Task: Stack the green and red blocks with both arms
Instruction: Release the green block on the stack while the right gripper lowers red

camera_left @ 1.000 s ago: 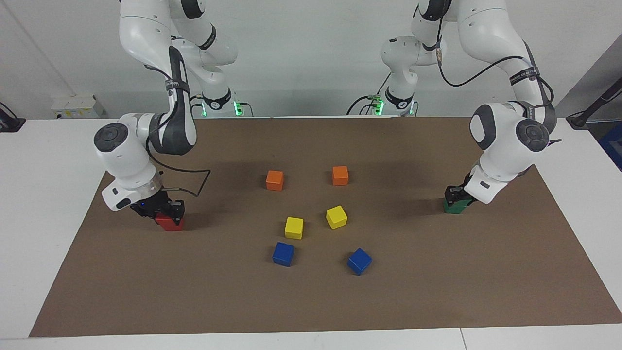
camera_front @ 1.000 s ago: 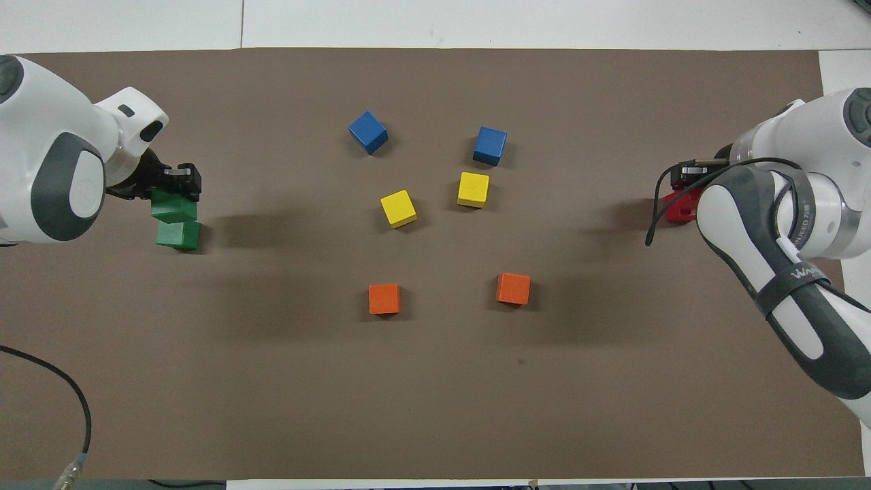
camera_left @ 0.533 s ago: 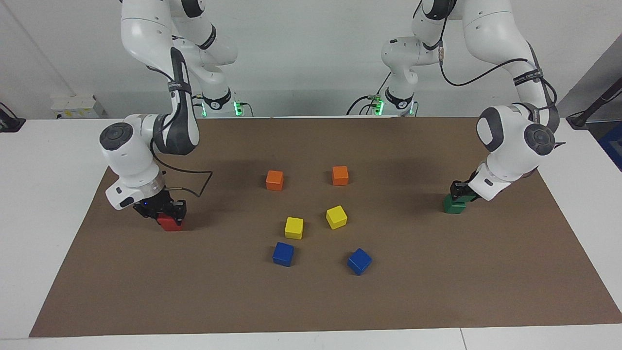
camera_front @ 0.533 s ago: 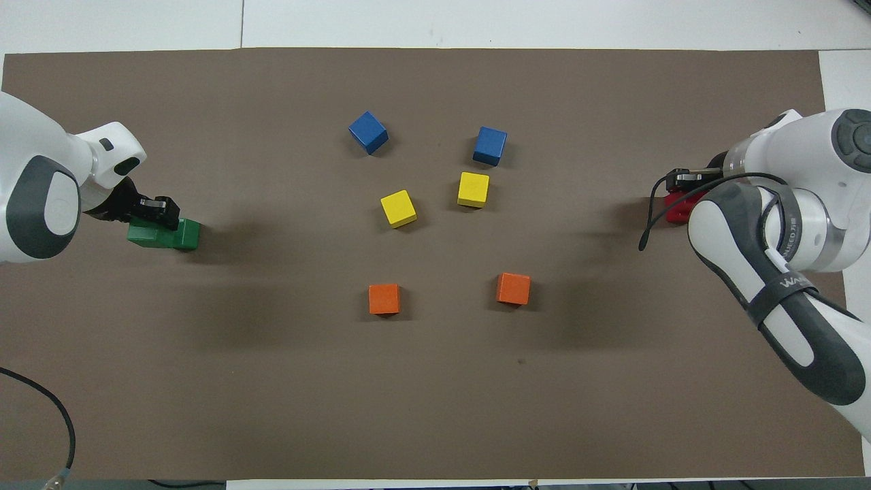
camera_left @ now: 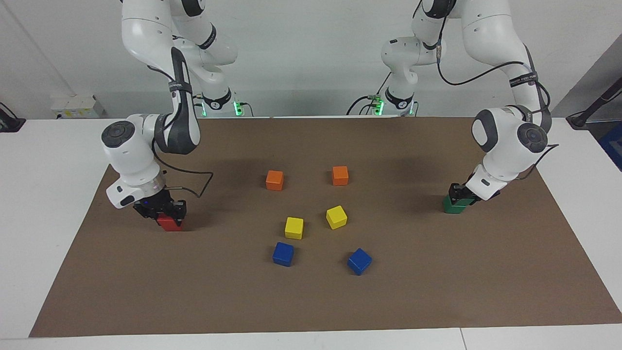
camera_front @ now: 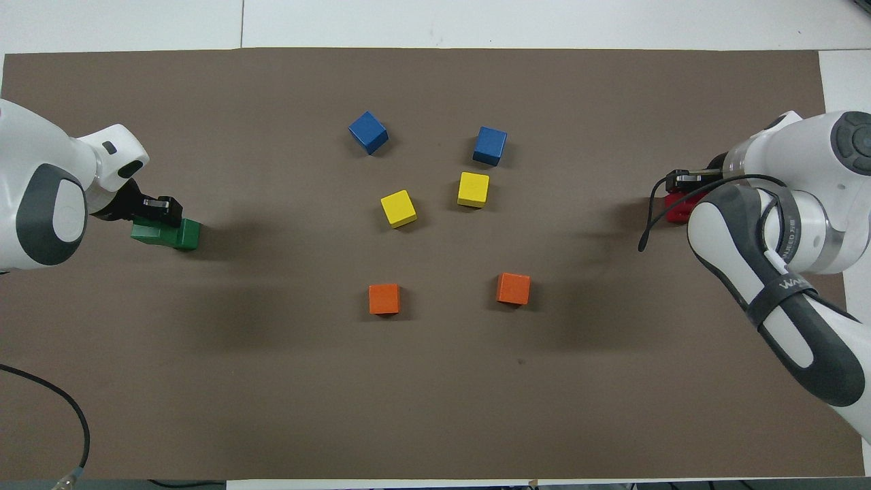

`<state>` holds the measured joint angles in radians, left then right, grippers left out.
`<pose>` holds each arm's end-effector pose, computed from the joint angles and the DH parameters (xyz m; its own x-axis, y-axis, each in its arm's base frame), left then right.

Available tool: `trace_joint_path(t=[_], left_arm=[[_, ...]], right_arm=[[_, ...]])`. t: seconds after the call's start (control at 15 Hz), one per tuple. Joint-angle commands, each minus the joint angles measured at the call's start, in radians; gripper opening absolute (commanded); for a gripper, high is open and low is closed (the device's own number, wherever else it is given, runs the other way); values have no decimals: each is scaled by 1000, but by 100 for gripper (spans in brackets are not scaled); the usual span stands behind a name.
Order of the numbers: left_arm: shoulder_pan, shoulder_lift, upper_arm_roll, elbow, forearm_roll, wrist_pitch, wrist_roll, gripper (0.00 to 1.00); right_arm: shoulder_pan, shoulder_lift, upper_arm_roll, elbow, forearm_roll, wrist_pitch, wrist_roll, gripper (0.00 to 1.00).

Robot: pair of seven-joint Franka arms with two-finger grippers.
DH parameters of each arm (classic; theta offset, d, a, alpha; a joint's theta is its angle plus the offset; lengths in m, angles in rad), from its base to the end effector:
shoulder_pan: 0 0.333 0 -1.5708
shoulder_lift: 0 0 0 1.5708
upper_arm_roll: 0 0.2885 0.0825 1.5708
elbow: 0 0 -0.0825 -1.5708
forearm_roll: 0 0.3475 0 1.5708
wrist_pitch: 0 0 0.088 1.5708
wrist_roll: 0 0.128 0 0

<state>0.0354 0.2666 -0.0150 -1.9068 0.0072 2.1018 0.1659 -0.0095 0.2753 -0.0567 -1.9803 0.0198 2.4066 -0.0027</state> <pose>0.5671 0.0123 0.3266 0.9864 -0.1484 -0.0709 -0.1481 -0.9889 0.0098 0.5842 -0.0373 0.3192 0.9858 -0.0729 0.1509 -0.0739 -0.9973 0.0005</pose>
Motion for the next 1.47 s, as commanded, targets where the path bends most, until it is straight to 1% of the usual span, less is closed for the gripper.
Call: trace_joint_path(t=[0.0,0.07,0.13,0.2,0.27,0.33,0.47,0.67,0.8,0.93,1.0,1.07,1.13,1.27,1.4], left_arm=[[3,-40,-5,-54,-13,35,6,0],[3,-40,-5,-54,-13,37,7,2],[0,-40,-5,-54,-13,37,6,34],[0,-40,-5,-51,-13,35,4,52],[-3,-40,-5,-48,-13,35,3,89],[-5,-38,-5,-43,-13,30,6,100],[-17,-38,-11,-28,-13,30,4,100],[-32,-50,-6,3,-10,15,10,100],[-35,-56,-8,49,-10,7,7,100],[-38,-93,-11,86,-10,-14,3,100],[-45,-113,-16,101,-10,-28,3,100],[-52,-136,-16,115,-12,-45,0,100],[-57,-159,-17,129,-13,-69,-23,100],[-66,-213,-20,138,-13,-101,-153,100],[-89,-240,-22,137,-13,-115,-178,100]], right_arm=[[-17,-22,11,-63,19,37,-29,0],[-17,-21,12,-63,19,37,-26,0],[-17,-22,11,-64,19,37,-26,0],[-17,-24,11,-71,19,37,-26,0],[-17,-25,11,-80,19,37,-25,0],[-17,-25,11,-83,19,39,-23,0],[-33,-22,11,-84,19,77,-25,0],[-37,-21,11,-92,19,86,-23,0],[-37,-21,11,-92,19,91,-8,0],[-37,-21,11,-94,19,91,20,0],[-41,-18,11,-94,19,92,18,4],[-46,-16,11,-94,19,94,15,88],[-43,-15,11,-89,19,94,17,100],[-44,-14,12,-86,19,92,18,100],[-41,-10,11,-69,19,82,20,100]])
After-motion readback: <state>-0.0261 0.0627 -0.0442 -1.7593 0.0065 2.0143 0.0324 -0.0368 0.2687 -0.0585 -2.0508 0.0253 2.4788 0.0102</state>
